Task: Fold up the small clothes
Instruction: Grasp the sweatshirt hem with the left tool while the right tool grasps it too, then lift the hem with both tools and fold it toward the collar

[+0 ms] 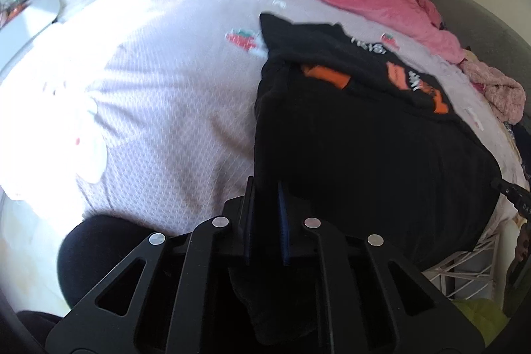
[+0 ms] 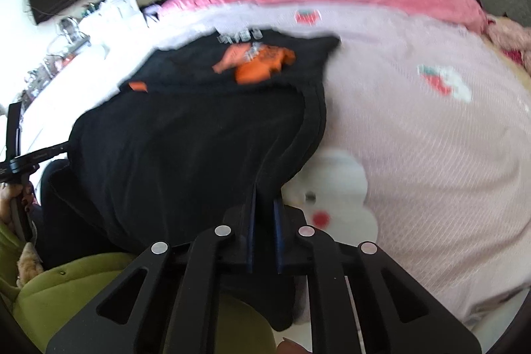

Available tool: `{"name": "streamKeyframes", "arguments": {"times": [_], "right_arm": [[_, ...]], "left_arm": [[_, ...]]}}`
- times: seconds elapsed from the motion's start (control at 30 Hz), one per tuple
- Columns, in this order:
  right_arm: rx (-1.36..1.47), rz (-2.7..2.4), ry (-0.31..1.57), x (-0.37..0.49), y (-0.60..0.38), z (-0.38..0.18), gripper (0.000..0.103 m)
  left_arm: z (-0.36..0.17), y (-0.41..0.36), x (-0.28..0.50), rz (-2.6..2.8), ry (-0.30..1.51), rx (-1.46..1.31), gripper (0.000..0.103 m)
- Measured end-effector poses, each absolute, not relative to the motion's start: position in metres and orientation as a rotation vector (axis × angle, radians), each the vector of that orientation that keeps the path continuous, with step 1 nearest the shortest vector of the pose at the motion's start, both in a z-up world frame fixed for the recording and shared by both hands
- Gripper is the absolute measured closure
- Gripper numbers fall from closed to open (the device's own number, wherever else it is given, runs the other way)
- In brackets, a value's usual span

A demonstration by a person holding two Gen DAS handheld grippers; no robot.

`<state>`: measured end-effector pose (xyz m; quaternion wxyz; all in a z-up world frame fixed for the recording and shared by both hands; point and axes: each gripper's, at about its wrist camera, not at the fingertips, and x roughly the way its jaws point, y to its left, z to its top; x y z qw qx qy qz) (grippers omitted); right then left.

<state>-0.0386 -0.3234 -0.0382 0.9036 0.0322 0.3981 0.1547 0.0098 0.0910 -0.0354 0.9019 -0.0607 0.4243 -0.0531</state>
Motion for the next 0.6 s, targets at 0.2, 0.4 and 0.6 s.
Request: {"name": "streamKeyframes", "arguments": {"times": [0.2, 0.4, 0.6], "right_arm": [[0.078, 0.333, 0.702, -0.027, -0.332, -0.008, 0.095], [0.106, 0.295, 0.634, 0.007, -0.343, 0.009, 0.095], [0.135, 0.241, 0.651, 0.042, -0.351, 0.002, 0.095]], "left_arm": [[-0.004, 0.092, 0.019, -0.111, 0.809, -0.138, 0.097], [0.020, 0.091, 0.051, -0.092, 0.768, -0.154, 0.097], [0.018, 0.085, 0.085, -0.076, 0.757, -0.143, 0.097]]}}
